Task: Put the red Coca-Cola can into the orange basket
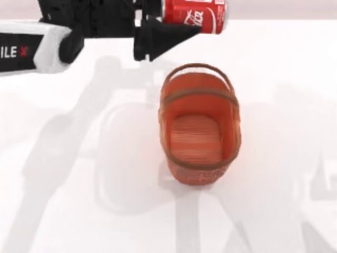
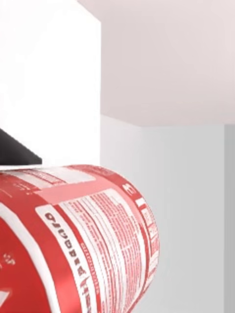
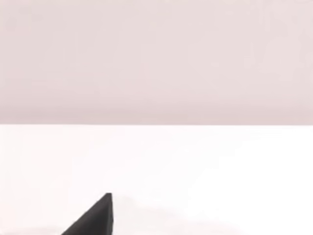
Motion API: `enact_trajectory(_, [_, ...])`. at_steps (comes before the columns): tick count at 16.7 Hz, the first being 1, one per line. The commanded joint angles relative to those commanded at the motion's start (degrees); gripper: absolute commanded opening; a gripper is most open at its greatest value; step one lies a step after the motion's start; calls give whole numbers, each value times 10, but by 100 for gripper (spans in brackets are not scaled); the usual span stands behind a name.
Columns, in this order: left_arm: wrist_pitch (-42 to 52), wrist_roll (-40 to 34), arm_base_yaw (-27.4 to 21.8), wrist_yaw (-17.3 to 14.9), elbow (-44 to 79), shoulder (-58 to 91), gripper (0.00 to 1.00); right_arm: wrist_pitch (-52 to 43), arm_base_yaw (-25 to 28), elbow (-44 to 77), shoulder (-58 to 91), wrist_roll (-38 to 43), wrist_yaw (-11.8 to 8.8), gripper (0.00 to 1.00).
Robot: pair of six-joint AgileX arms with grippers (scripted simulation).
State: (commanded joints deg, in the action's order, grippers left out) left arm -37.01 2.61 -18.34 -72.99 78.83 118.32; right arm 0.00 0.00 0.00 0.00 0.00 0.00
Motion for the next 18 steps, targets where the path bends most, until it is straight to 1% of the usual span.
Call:
enact_trajectory(5, [-8,1,4,0,-1,10,0,0,0,0,0,0,0,100])
enact_trajectory(7, [-41,1,6,0,-10,34,0,0,0,0,0,0,0,100])
enact_trajectory(11, [-145,-1,12,-1,-42,97,0,0,0,0,0,0,0,100])
enact_trajectory(13, [-179,-2,14,-1,-55,121,0,0,0,0,0,0,0,100])
enact_trajectory(18, [-190,-2,15,-1,-60,128,0,0,0,0,0,0,0,100])
